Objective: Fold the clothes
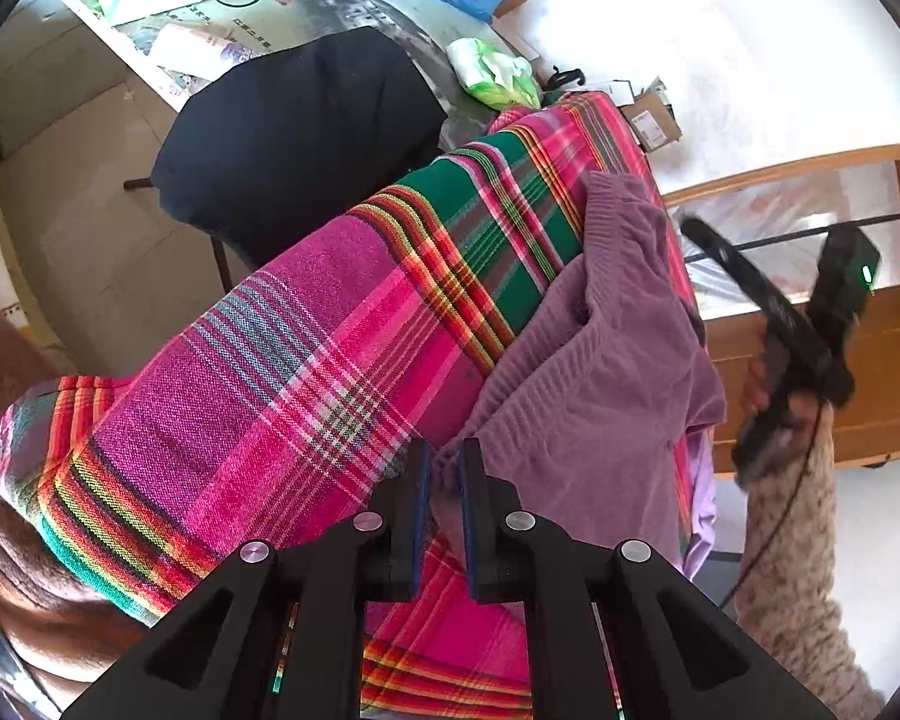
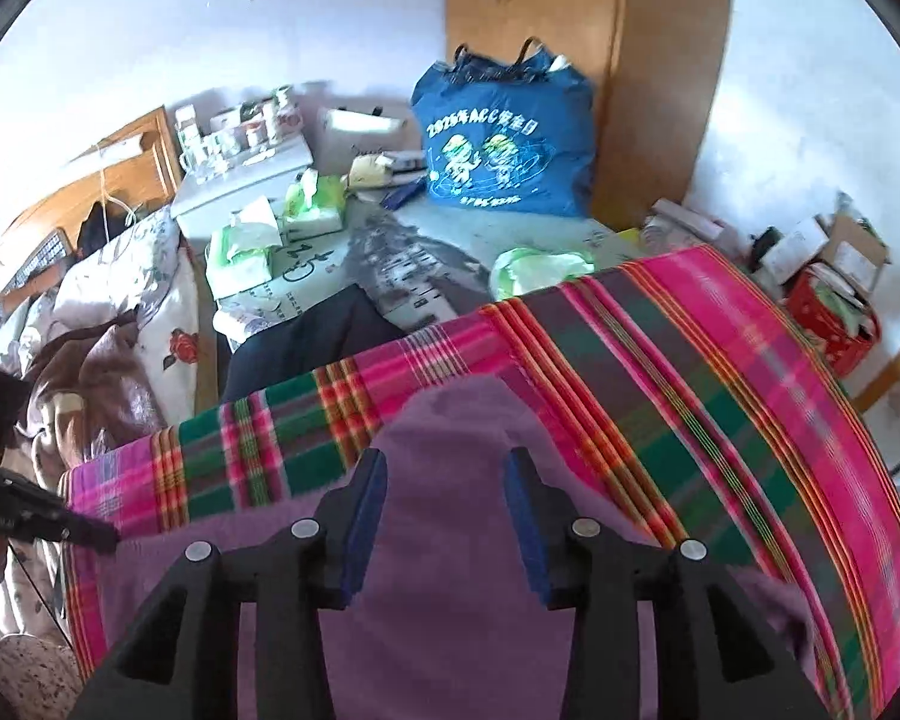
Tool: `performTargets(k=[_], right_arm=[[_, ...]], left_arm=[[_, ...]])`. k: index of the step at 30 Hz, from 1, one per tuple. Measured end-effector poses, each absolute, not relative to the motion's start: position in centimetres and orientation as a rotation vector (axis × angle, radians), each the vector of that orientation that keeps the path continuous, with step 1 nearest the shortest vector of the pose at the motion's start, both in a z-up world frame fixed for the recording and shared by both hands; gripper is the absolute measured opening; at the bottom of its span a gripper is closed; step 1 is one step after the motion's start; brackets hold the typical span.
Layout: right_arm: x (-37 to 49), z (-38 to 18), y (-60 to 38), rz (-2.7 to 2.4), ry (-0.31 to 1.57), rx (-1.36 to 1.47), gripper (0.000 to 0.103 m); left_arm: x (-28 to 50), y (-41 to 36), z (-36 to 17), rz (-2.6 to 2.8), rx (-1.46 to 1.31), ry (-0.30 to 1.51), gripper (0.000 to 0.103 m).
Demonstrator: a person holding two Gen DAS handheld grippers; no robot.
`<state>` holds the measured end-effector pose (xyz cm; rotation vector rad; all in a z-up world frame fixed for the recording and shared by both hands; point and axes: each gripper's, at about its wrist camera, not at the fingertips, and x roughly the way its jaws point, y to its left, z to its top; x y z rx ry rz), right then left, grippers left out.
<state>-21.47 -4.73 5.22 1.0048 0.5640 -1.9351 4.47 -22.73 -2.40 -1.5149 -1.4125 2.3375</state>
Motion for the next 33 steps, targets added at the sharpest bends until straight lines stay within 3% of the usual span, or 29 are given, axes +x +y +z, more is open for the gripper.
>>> performTargets(k=[5,14,20,22,26,33], right_arm=[[-23.6,4.5,-8.4,-1.838,0.599,1.011,0.047],[-23.9,-0.2,-12.2,-1.599,1.017,1.099,0.048],[-24.8,-0.4,-10.8,-1.581,0.957,1.175,0.047],[-25.0,-0.3,-10.5,-1.585,0.920,1.192,0.043],[-24.6,0.5,-9.8,-1.609,0.851,1.164,0.023],[-21.6,6.8,-4.5,-1.779,0.633,0.893,0.020]], left_arm=[[4.3,-22.5,-2.1,2.351,-1.537,-1.375,0.010],[4.2,-22.8,-2.2,2.322,-1.552,-1.399,0.011],[3.8,-22.8,-2.1,2.323,-1.576,-1.389,0.011],[3.7,-22.7,-2.1,2.326,-1.579,-1.387,0.011],[3.6,-22.6,-2.1,2.330,-1.583,-1.386,0.013],[3.4,-22.6,-2.1,2.337,-1.575,-1.381,0.013]])
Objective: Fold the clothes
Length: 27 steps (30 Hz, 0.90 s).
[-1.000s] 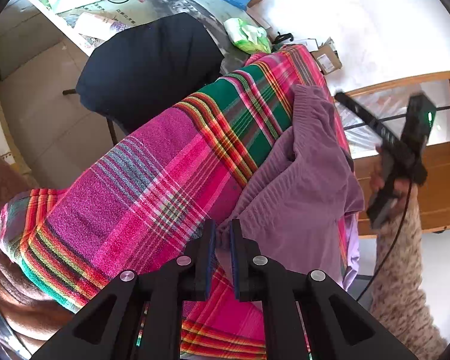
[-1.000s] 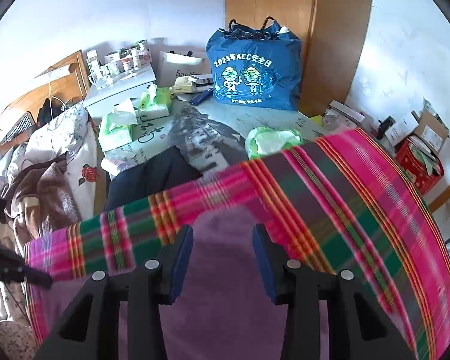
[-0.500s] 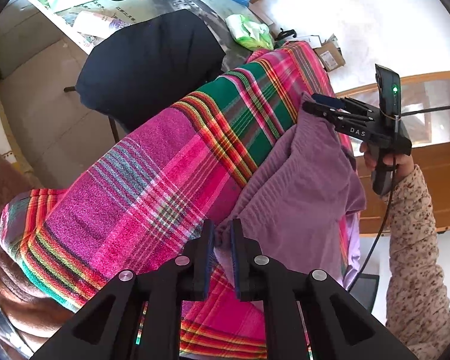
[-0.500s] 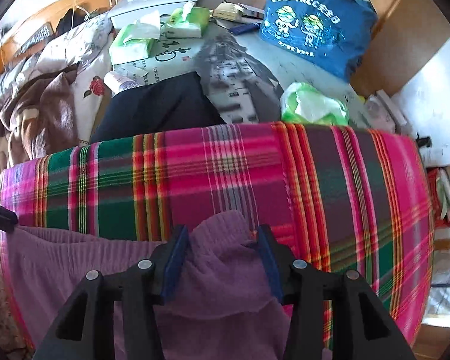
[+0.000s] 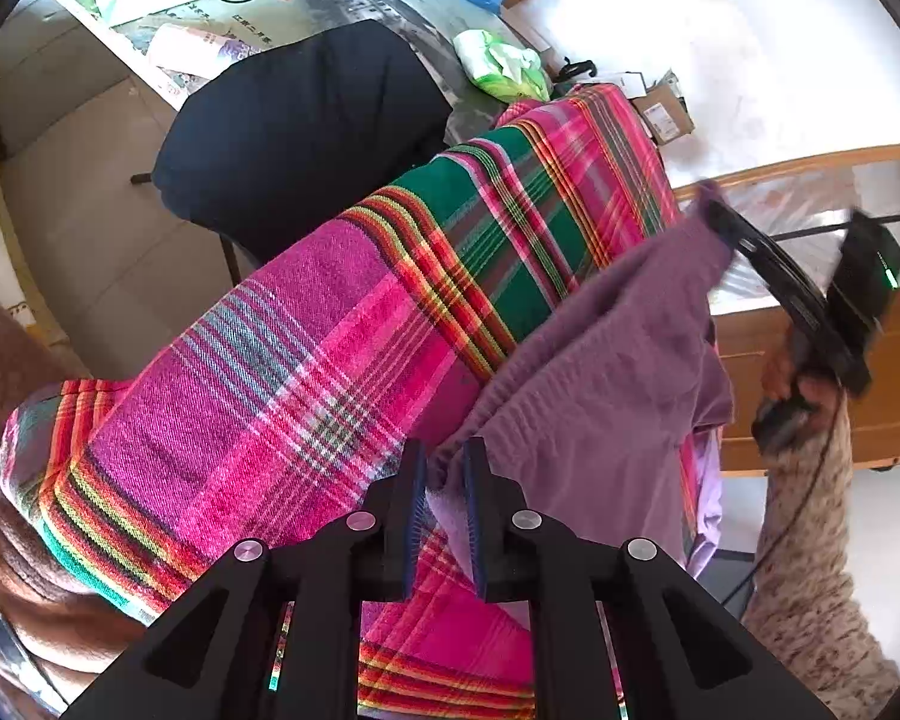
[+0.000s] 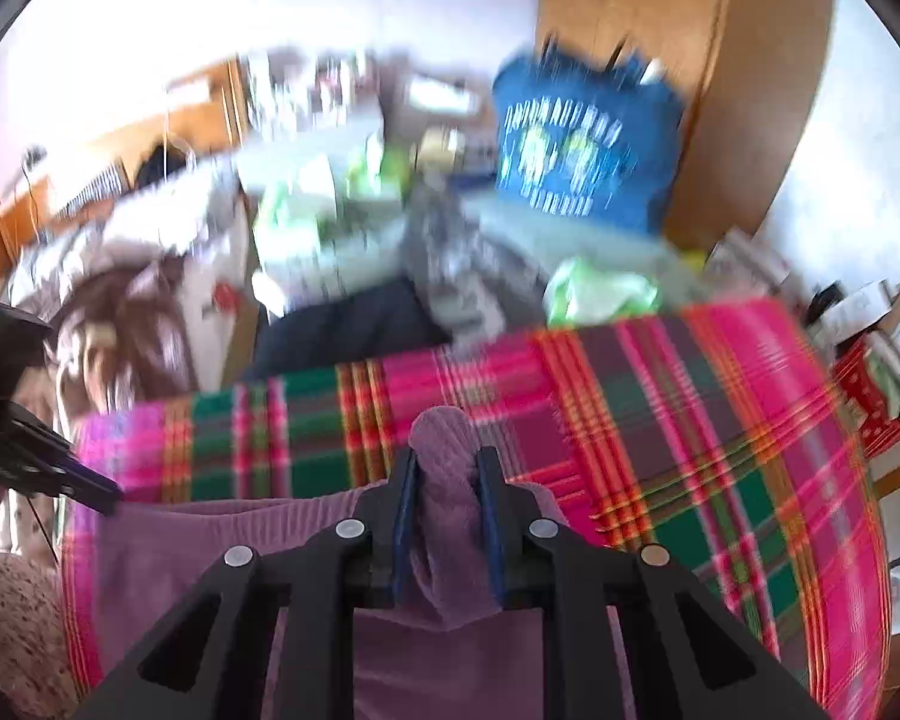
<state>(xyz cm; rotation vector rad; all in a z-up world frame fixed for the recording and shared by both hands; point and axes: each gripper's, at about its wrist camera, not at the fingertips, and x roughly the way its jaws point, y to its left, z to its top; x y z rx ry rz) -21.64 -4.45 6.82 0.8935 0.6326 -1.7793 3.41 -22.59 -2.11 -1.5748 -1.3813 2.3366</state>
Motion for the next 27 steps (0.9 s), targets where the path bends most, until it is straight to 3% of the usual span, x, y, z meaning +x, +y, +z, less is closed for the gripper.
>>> performTargets(k=[13,27], right_arm=[[-15.0,8.2,5.5,-1.964,0.353,0.774,0.022],[-8.7,2.4,8.4,-1.811,0.414,1.071,0.024]], left_arm=[[3.0,-21.8,-1.9,2.380,-1.567,-1.301,0.015],[3.0,-21.4,-1.9,2.394,-1.585,-1.320,0.015]])
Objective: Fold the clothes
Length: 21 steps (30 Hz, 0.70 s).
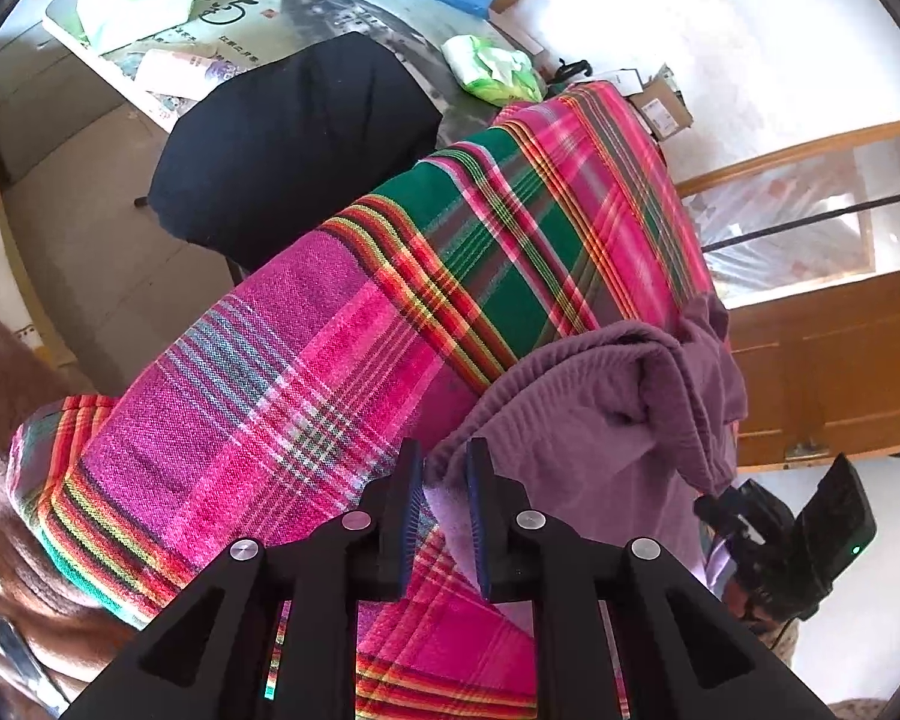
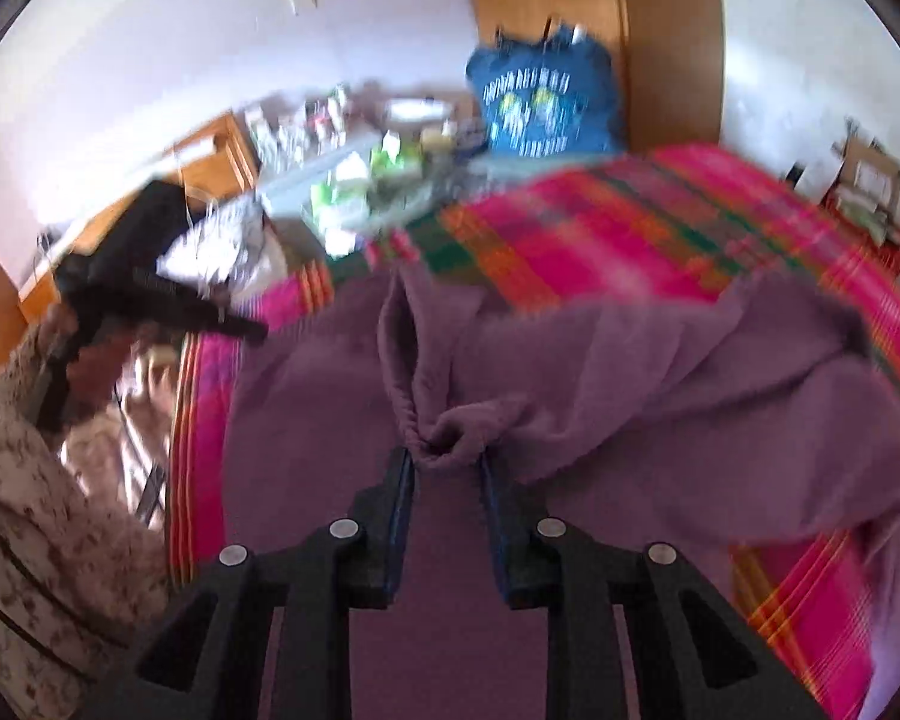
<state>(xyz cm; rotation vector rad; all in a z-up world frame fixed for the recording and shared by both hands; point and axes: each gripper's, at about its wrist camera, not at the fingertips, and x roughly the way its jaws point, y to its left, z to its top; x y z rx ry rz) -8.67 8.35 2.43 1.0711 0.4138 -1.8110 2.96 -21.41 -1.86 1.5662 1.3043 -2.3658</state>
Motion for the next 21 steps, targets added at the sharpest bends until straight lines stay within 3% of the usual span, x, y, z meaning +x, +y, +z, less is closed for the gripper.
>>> performTargets(k=[7,11,15,21], right_arm=[[-7.5,5.7,9.7,-1.818,0.483,0.963,0.031],[-8.1,8.0,8.8,-1.874,0.644,0.843,0.042],[-8.1,7.7,7.2,-1.790,0.834,0.801,0.043],[-7.3,5.2,6.3,-1.700,1.064,0.782,0.043]], left_arm=[[2.9,-20.9,-1.7,-2.362,1.561,1.276,0.015],[2.8,-20.6,-1.7,-2.358,1.559,1.258,0.015],[2.8,-20.5,-1.6,-2.350,1.558,1.247,0.015],[1.8,-19.8,-0.6,-2.379,1.548,1.072,0.016]])
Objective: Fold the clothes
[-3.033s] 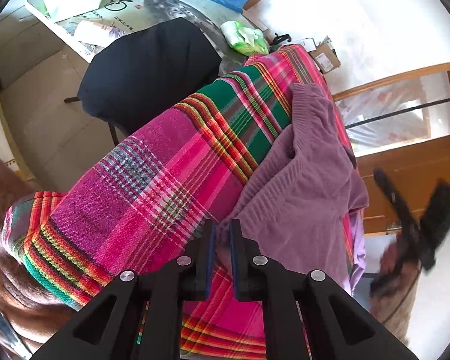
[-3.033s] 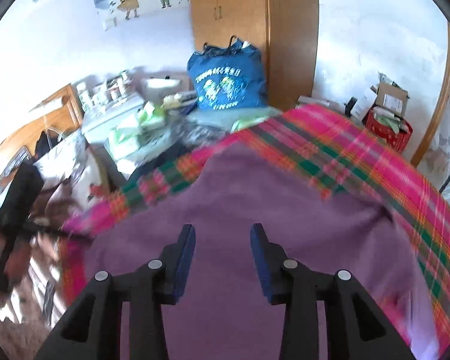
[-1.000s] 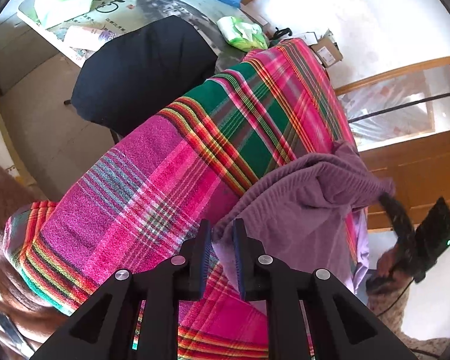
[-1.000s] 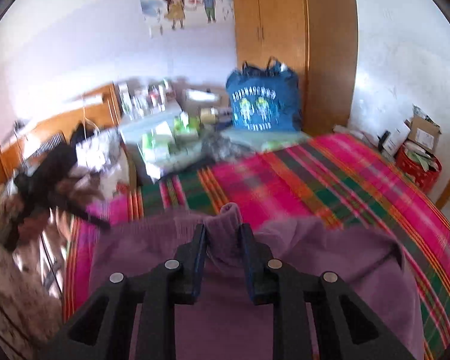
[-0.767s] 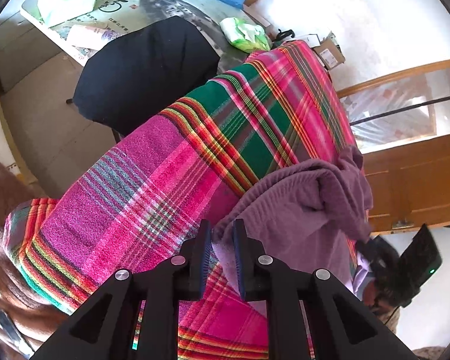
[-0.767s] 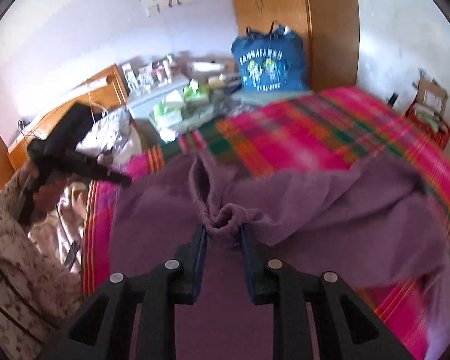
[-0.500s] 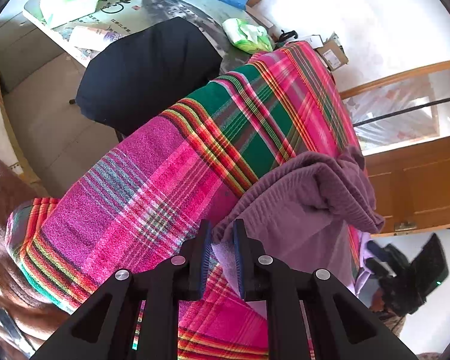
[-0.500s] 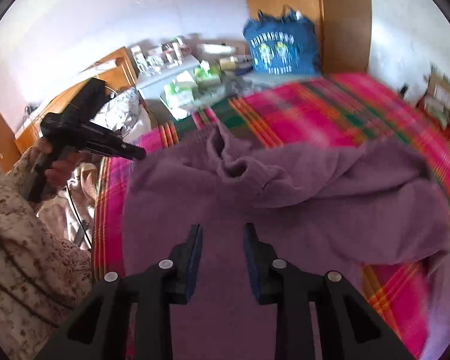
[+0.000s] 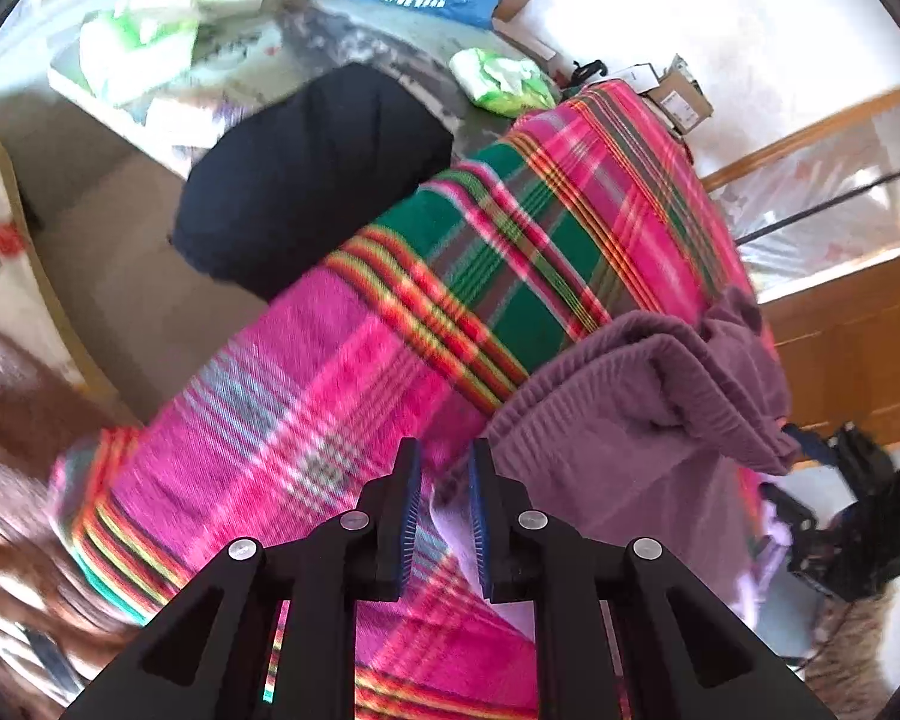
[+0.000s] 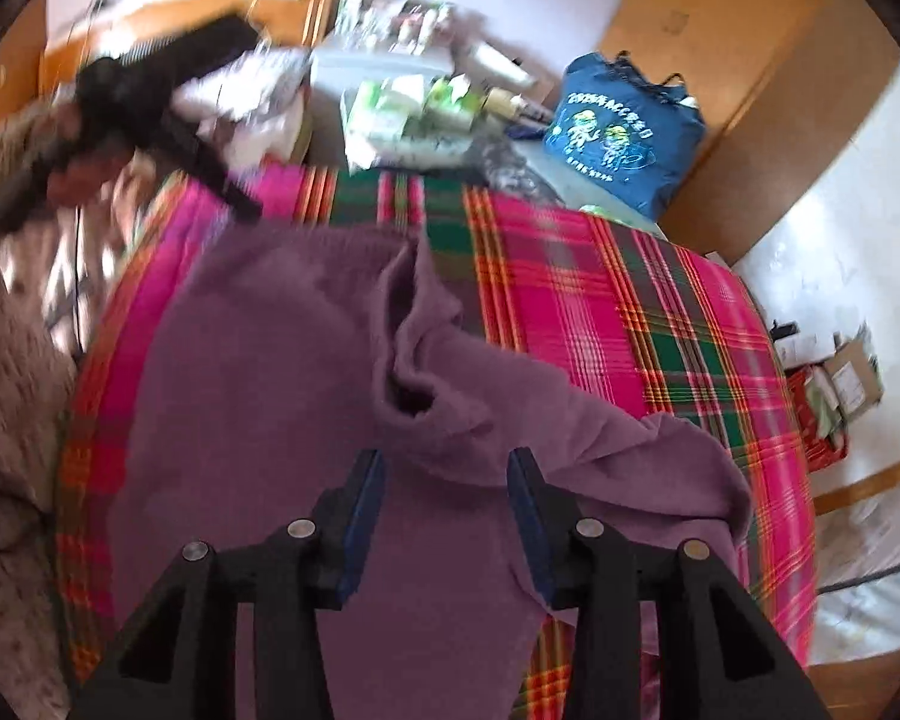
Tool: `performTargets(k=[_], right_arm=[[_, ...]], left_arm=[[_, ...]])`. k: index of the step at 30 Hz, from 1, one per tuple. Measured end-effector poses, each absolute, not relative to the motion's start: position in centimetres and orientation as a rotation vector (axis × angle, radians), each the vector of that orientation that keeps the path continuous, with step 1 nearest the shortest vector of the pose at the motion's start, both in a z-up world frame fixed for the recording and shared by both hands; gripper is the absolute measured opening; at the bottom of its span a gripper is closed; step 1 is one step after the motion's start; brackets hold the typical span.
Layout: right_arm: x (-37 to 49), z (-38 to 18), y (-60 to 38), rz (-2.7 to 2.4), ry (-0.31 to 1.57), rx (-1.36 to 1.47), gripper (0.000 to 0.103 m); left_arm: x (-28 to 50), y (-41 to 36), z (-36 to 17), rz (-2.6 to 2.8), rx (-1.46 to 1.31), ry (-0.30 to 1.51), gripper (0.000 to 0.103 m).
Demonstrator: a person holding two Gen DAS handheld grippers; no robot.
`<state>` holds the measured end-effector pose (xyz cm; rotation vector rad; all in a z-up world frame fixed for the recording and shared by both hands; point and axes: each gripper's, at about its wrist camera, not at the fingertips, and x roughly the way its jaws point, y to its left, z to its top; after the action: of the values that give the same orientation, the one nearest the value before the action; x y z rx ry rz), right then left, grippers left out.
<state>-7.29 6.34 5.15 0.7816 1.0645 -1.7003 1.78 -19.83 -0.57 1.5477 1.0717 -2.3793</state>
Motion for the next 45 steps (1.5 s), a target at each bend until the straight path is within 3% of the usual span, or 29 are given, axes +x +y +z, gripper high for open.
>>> performTargets(k=[15,20,23,31,45], right_arm=[[-8.9,4.1,4.0,-1.509,1.118,0.790,0.045],[-9.9,5.3,4.6,-1.524,1.062,0.843,0.015],[-10.6,6.1,4.3,-1.563,1.076,0.822,0.011],[-14.9,8.8,0.4,-1.778,1.085,0.721,0.010],[-19.6,3.5,-9.4,-1.772,1.185,0.697,0.010]], left_arm=[[-2.3,-15.5,1.7,-2.665,1.657,0.951,0.016],[-3.7,-14.0,0.3,-2.637,1.776,0.841,0.016],[-3.6,-14.7,-0.4,-2.615,1.782,0.893,0.016],[-3.0,-15.6,-0.6,-2.610,1.764,0.965,0.016],[-1.1,-17.4,-0.9,-2.568,1.719,1.093,0.013]])
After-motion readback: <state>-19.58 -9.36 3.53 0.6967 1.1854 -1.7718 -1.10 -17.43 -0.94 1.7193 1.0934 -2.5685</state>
